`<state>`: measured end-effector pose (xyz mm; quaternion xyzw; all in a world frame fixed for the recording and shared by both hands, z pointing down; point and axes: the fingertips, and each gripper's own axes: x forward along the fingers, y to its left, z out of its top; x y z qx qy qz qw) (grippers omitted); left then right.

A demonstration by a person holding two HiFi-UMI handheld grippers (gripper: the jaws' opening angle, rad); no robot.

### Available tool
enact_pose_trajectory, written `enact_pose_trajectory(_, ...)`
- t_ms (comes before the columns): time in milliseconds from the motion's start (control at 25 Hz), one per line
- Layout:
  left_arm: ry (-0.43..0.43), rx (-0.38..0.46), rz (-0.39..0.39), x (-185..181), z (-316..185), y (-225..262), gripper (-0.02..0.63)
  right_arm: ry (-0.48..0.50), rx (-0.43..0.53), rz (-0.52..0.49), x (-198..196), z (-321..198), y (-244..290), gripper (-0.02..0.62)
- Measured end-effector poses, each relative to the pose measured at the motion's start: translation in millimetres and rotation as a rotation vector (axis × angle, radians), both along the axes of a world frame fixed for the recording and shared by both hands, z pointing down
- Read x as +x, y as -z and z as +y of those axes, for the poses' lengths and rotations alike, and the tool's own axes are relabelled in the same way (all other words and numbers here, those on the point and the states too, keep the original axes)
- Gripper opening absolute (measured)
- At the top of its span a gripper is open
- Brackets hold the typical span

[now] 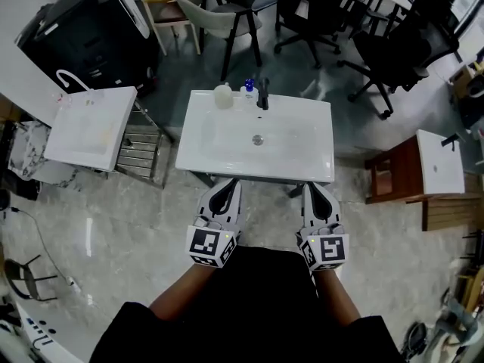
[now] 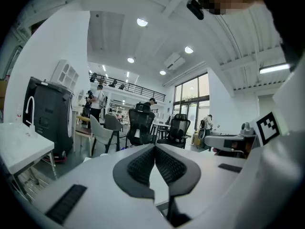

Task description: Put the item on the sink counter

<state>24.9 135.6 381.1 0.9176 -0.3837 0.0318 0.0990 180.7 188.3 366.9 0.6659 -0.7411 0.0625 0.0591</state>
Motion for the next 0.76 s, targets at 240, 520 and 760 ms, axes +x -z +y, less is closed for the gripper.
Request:
enact_pose_trajectory(240,0.048,0.012,-0.012,22.4,25.1,0.4,0.015,0.007,-0.005,0.001,35.1,28.2,-8.1,0.031)
enact_pose_trajectory(520,0.097,0.06,-0.027,31.4,52.9,7.6,0.015,0.037,0.019,-0.023,50.3,50.8,-11.2,0.031)
enact_pose_trajectory(760,0.093,-0.013,-0.062,45.3,81.0,-11.4,0.015,0.041,-0.013,-0.025,66.0,77.2,-27.9,0.031)
